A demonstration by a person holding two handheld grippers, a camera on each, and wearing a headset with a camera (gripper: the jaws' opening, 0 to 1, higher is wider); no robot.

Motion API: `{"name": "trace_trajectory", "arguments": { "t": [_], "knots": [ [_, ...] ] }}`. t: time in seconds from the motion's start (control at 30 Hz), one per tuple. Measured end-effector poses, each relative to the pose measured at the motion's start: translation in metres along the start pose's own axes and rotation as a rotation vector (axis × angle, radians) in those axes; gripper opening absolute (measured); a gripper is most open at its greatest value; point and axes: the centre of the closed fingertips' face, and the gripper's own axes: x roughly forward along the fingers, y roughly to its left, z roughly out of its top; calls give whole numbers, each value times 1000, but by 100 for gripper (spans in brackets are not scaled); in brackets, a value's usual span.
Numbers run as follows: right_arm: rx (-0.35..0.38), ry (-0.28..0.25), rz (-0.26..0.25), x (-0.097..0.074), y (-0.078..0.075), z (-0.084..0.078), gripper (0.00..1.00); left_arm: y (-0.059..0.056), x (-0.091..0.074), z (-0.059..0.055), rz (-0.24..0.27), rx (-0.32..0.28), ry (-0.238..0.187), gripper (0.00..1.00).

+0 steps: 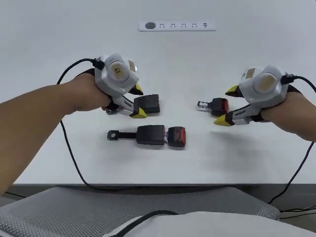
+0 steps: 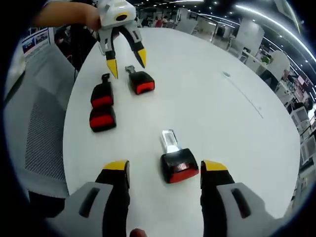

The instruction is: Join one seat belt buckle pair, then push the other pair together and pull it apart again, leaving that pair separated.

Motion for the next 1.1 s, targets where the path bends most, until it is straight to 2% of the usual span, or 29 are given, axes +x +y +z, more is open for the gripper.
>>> {"name": "trace_trajectory", "arguments": {
  "t": [0.03,0.07,0.17,0.23,0.33,0.4,0.57,0.6,0.63,0.73,0.83,0.9,1.0,1.03,1.07,1.1],
  "knots": [
    [3,-5,1,-2,5,1,58,-1,3,-9,11,0,5,47],
    [6,-18,-5,-3,7,0,58,-3,-1,-11,27,-3,-1,49],
    [26,-44,-15,-13,20,6,62,-13,-14,-12,53,-39,-25,55],
    [50,-65,-28,-16,28,7,64,-19,-23,-12,68,-72,-56,57],
    [89,-85,-58,-19,37,4,73,-24,-35,-14,106,-135,-95,60],
    [106,-82,-57,-20,45,0,75,-32,-40,-17,110,-155,-97,64],
    [159,-95,-58,-23,64,-7,78,-48,-50,-39,125,-172,-90,70],
    [162,-98,-60,-21,63,-10,78,-50,-52,-43,131,-183,-92,71],
    [163,-98,-60,-22,63,-12,78,-50,-55,-53,141,-205,-86,72],
    [188,-114,-70,-37,70,-5,79,-53,-62,-69,154,-232,-85,76],
    [220,-133,-84,-38,63,-12,80,-56,-71,-78,175,-267,-96,81],
    [243,-136,-90,-44,65,-11,82,-54,-76,-86,192,-300,-110,85],
    [263,-129,-117,-47,64,-13,93,-58,-80,-84,215,-318,-159,96],
    [266,-132,-129,-47,63,-13,96,-60,-82,-83,221,-345,-176,100],
    [266,-133,-134,-47,62,-13,99,-61,-82,-85,219,-352,-173,100],
    [267,-132,-137,-47,62,-13,100,-60,-83,-87,223,-365,-187,100]
  ]
}}
